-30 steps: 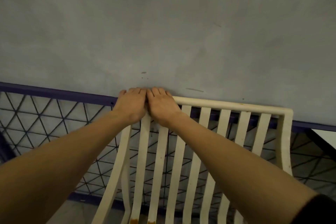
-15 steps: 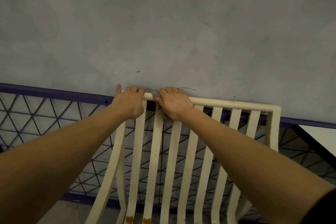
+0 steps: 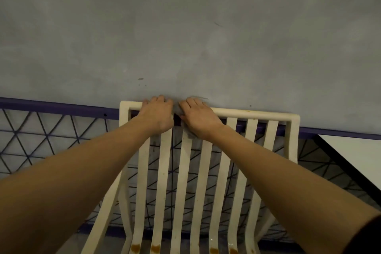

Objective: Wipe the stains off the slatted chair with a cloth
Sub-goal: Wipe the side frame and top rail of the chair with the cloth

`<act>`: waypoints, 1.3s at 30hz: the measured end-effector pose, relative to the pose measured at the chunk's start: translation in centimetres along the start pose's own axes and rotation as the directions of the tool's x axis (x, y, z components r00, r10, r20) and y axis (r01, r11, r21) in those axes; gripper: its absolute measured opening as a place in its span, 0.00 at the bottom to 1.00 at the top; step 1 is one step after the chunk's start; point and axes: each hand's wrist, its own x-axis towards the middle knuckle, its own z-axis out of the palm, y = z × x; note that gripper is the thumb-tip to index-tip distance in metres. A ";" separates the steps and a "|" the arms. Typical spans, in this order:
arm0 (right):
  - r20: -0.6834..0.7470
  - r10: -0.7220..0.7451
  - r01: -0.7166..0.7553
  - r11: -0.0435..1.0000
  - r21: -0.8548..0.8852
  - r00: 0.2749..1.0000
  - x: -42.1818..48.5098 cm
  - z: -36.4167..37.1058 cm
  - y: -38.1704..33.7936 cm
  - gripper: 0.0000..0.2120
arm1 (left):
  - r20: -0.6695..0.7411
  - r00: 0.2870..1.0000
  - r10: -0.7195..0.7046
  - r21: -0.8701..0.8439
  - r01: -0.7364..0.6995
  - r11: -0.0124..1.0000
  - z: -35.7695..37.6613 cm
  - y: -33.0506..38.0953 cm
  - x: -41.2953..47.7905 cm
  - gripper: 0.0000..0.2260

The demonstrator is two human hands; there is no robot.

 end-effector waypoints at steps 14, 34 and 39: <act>0.003 -0.026 0.026 0.999 -0.037 1.000 -0.6 -0.3 2.4 0.15 | -0.179 0.984 -0.002 -0.087 -0.014 0.996 2.4 1.0 -0.1 0.27; 0.084 0.075 -0.077 0.997 0.021 0.994 -2.5 -1.9 5.6 0.16 | -0.150 0.988 0.020 -0.157 -0.044 0.987 2.0 5.8 0.1 0.28; 0.209 0.206 -0.235 0.964 0.123 0.956 -3.0 -3.4 6.5 0.19 | -0.054 0.998 0.018 -0.151 -0.026 0.988 1.0 6.2 0.3 0.27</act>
